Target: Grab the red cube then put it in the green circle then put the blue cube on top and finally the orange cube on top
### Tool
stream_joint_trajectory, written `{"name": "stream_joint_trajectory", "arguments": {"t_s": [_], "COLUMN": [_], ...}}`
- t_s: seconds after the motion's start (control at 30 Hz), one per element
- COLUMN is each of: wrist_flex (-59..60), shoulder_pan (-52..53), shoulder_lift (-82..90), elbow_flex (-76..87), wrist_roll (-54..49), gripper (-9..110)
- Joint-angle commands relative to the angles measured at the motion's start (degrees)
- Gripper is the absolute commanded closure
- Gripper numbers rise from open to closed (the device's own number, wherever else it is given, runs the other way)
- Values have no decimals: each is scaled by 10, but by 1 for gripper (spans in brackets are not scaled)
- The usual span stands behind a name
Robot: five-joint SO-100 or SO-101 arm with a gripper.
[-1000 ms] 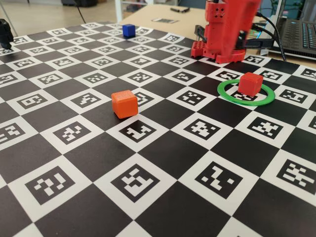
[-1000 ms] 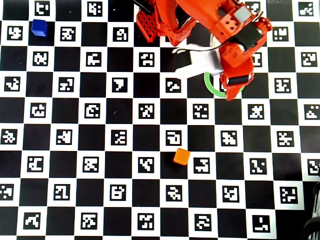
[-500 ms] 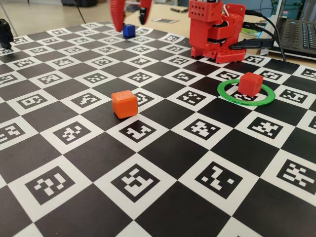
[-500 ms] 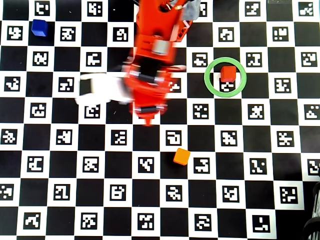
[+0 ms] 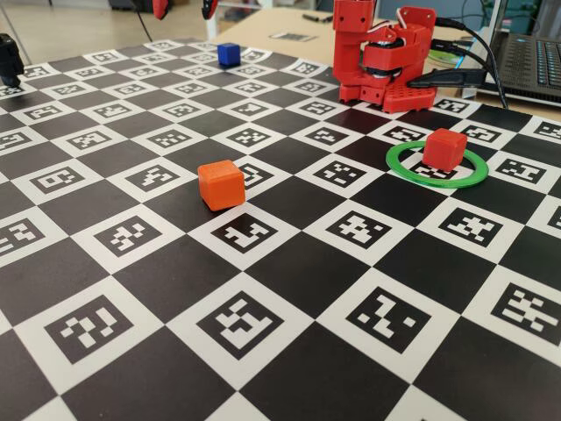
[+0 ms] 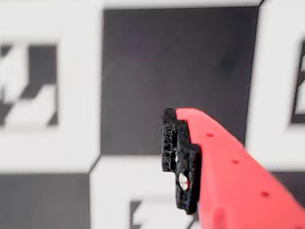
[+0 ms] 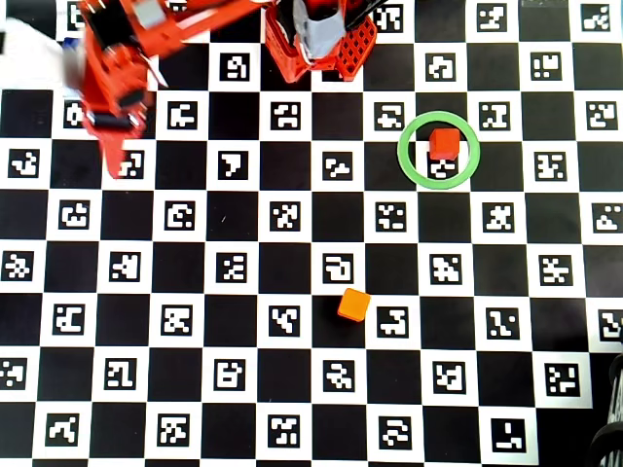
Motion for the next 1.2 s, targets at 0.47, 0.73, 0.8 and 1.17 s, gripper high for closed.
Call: {"name": "stream_joint_trajectory", "arguments": {"t_s": [0.47, 0.73, 0.8, 1.17], "wrist_flex": [54, 27, 22, -9], "shoulder_pan": [144, 169, 177, 195], "shoulder_lift": [-103, -118, -120, -134], "elbow_flex": [-209, -200, -191, -135], "wrist_roll": [-137, -166, -174, -180], "gripper": [58, 58, 58, 58]}}
